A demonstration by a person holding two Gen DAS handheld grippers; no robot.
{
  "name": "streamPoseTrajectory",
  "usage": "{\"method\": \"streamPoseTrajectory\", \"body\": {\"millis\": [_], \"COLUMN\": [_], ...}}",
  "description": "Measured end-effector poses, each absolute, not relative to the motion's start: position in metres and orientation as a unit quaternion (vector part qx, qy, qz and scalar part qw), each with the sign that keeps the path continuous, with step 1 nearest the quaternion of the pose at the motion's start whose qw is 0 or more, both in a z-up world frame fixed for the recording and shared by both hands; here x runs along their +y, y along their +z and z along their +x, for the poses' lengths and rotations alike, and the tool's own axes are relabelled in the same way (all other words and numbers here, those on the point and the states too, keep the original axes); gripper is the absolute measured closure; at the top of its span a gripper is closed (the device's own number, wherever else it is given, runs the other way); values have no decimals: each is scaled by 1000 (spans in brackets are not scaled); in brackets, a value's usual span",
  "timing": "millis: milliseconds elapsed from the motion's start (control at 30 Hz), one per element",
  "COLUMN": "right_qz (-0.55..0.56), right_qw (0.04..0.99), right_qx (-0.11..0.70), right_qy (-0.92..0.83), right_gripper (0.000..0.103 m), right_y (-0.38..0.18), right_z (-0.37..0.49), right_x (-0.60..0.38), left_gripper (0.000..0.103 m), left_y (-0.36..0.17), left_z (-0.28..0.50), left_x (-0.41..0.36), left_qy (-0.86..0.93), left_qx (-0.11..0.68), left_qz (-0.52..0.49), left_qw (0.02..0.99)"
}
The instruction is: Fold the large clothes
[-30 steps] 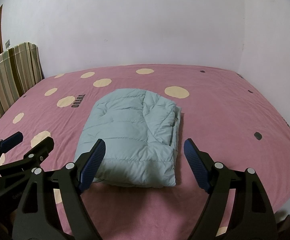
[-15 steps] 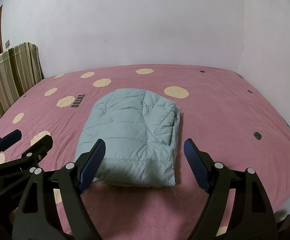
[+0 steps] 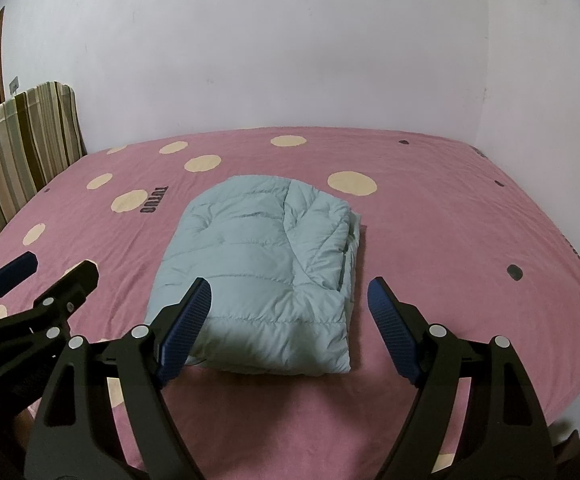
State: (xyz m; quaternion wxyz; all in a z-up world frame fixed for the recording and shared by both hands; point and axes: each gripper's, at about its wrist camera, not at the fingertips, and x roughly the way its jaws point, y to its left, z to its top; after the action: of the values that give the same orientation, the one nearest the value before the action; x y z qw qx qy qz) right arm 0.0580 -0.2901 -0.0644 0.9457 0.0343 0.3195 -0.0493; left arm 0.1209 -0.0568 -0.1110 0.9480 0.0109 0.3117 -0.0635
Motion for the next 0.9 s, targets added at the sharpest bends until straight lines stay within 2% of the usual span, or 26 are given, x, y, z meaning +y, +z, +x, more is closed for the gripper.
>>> {"method": "streamPoseTrajectory", "body": {"millis": [733, 900], "right_qz": [35, 40], "right_qw": [939, 939], "right_qx": [337, 336], "right_qy": [-52, -65], "right_gripper": [23, 23], "right_y": [-79, -83], "right_z": [76, 83], "right_x": [-293, -305], "left_gripper": [14, 14], "left_y": [-118, -132], "left_z": [139, 157], "left_x": [-52, -41], "left_qy": [-47, -29], "left_qx": [303, 325], "left_qz": [6, 13], "left_qw": [952, 945]}}
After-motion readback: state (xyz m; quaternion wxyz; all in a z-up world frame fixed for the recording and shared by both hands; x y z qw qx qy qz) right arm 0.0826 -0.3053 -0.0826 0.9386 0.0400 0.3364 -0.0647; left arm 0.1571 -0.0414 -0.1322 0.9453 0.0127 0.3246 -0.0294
